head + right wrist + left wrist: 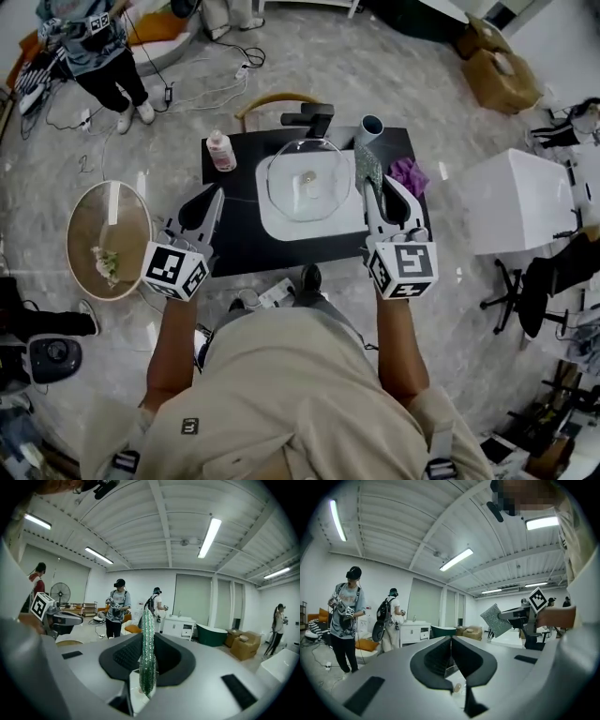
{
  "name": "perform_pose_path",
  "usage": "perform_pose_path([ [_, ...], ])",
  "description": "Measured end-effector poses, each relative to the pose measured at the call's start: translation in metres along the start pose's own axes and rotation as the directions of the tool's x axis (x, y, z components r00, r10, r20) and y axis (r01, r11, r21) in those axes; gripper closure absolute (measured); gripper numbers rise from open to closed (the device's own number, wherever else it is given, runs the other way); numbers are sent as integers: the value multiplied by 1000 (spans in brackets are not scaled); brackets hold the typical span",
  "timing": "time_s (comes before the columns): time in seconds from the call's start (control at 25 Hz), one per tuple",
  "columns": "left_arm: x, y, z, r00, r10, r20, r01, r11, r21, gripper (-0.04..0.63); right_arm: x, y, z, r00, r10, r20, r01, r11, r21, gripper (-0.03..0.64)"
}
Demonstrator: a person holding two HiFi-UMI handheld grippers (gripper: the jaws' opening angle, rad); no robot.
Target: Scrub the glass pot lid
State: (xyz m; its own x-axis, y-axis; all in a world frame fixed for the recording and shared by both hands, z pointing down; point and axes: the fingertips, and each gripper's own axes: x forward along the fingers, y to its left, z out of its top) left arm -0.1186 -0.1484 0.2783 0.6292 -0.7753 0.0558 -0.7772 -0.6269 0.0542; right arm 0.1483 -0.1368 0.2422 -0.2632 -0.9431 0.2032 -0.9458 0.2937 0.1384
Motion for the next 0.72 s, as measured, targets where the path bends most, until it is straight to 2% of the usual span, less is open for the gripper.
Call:
perform_pose_path([
  [0.16, 30, -27, 7, 998, 59, -27, -58, 997, 43, 575, 25, -31, -14, 994, 106, -20, -106, 994, 15, 534],
  [0.36, 44, -40, 12, 985, 163, -56, -161, 986, 44, 575, 57, -51, -28, 977, 209, -45, -209, 978, 10, 535],
  [0.56, 48, -46, 10, 966, 238, -103, -233, 971, 60, 575, 90, -55, -54, 957, 276, -92, -275, 961, 24, 534],
  [0.72, 48, -41, -8, 948, 287, -137, -284, 958, 38, 575, 124, -46, -88, 941, 303, -148, -306, 952, 9, 534],
])
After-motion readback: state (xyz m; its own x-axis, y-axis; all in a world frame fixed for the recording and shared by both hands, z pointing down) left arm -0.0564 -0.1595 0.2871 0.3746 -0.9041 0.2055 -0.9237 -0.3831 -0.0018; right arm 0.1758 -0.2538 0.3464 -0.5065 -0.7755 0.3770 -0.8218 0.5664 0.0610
